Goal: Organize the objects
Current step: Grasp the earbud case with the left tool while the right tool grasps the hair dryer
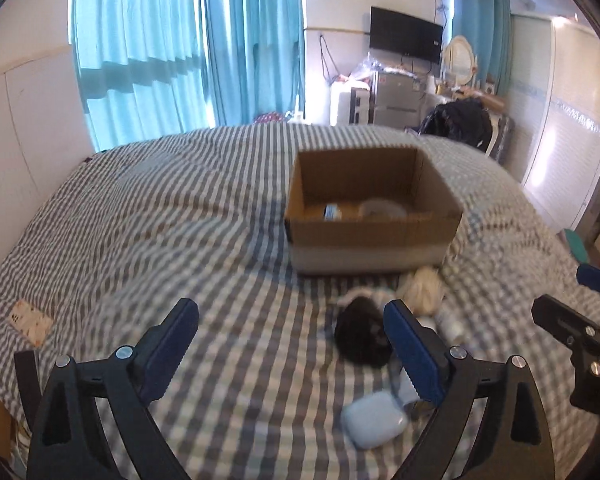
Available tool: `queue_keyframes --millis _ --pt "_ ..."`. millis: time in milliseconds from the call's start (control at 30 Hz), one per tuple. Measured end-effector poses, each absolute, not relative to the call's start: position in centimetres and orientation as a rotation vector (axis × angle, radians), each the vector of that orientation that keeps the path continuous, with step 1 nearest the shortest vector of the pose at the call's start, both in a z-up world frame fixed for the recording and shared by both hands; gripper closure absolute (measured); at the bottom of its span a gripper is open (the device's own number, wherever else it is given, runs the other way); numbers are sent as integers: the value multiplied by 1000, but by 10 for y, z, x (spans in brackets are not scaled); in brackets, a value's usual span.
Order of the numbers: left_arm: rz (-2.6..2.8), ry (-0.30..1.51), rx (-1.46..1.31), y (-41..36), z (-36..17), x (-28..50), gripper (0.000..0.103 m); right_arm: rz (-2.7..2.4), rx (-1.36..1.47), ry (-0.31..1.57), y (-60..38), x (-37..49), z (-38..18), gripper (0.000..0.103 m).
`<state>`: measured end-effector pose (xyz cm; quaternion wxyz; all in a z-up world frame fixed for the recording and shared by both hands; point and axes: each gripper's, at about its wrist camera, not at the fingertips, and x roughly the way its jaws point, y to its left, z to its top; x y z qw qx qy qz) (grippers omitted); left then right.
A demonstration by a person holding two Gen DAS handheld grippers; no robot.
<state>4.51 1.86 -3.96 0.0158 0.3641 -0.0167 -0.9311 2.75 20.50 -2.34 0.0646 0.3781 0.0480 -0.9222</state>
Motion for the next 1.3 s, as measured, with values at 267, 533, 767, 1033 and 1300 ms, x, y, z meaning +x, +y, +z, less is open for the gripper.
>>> queue_keyframes --millis 267,533,767,1033,1300 --pt "-2873 -130 1472 51 -123 64 7 -2747 1349 155 220 28 -80 12" --pt "-2949 -192 1526 70 -144 60 45 -2719 1394 152 212 21 -89 12" --pt "-2931 -140 1518 51 -121 60 44 -2695 1388 203 192 20 -89 12" --pt "-2847 -65 1357 -8 -87 52 44 -2619 1386 178 157 14 -96 12" --pt "-2815 -19 1397 -21 -98 50 44 -2543 1476 167 118 -8 -133 15"
